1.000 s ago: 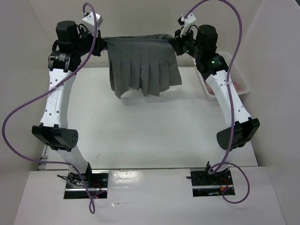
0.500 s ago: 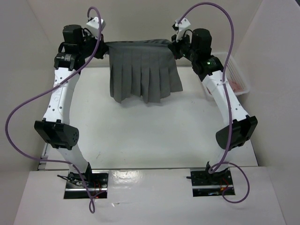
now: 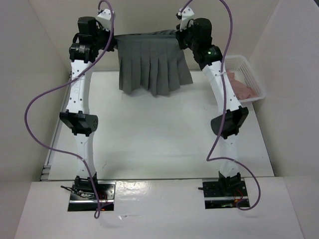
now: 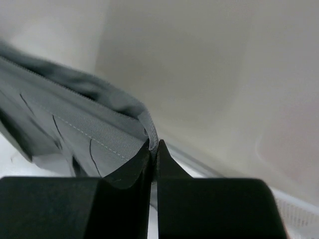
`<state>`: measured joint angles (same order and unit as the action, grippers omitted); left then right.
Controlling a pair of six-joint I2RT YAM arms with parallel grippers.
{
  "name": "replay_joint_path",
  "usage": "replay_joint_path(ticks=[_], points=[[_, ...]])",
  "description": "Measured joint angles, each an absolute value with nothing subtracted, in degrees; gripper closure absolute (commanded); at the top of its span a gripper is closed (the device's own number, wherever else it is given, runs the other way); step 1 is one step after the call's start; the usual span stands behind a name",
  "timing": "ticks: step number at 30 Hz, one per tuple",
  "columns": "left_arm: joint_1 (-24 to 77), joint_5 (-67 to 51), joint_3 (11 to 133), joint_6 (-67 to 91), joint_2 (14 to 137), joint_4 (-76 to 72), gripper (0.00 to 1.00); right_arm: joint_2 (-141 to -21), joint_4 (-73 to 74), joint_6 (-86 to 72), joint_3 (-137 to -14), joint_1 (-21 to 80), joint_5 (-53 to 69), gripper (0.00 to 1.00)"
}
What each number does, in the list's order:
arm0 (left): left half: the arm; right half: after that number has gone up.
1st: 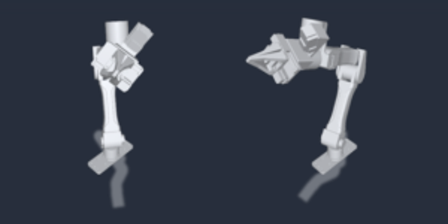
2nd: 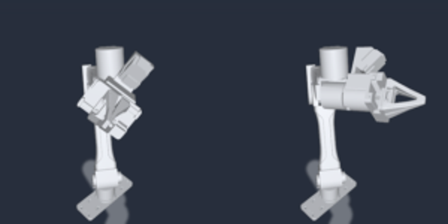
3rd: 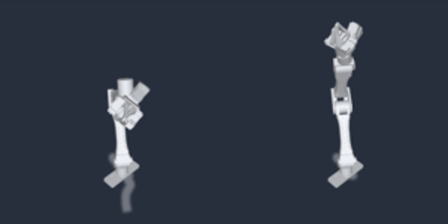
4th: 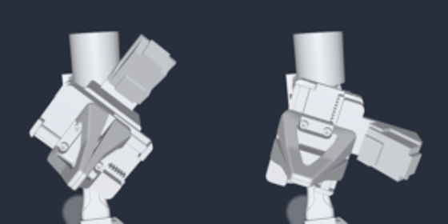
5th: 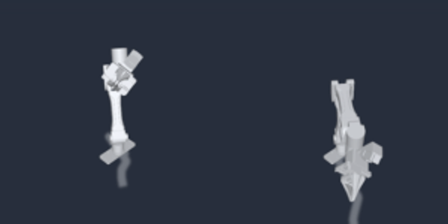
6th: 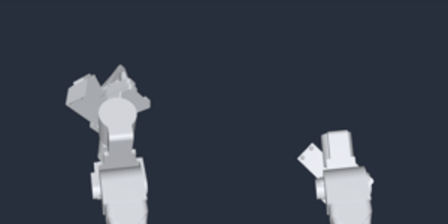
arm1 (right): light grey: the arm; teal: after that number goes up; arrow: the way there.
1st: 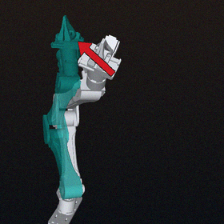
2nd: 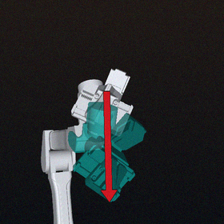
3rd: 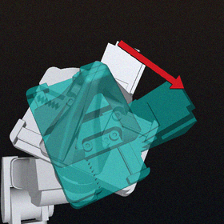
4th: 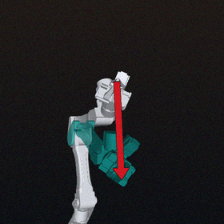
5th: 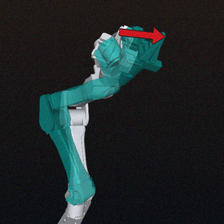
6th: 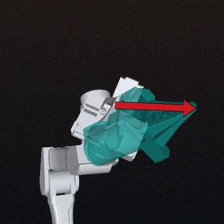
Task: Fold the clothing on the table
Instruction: Flatten the skirt out
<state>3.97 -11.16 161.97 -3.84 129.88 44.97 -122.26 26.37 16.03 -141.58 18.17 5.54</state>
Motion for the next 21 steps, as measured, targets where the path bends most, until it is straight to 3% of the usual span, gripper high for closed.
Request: replay_joint_path(ticks=[2,4,14,21], points=[[3.95,-11.07,162.98,-2.96,129.91,46.37,1.00,-127.98,31.97,15.51,-154.01,18.11,5.52,1.00],[3.92,-11.44,163.87,-2.48,129.82,46.57,1.00,-129.62,34.37,15.14,-158.78,18.02,5.85,1.00],[3.14,-20.49,161.64,-1.19,122.87,53.98,1.00,-126.93,48.88,14.87,-161.49,16.62,15.09,1.00],[3.75,-25.96,151.96,-3.86,116.46,64.79,1.00,-121.58,61.08,15.55,-157.45,14.83,22.33,1.00]])
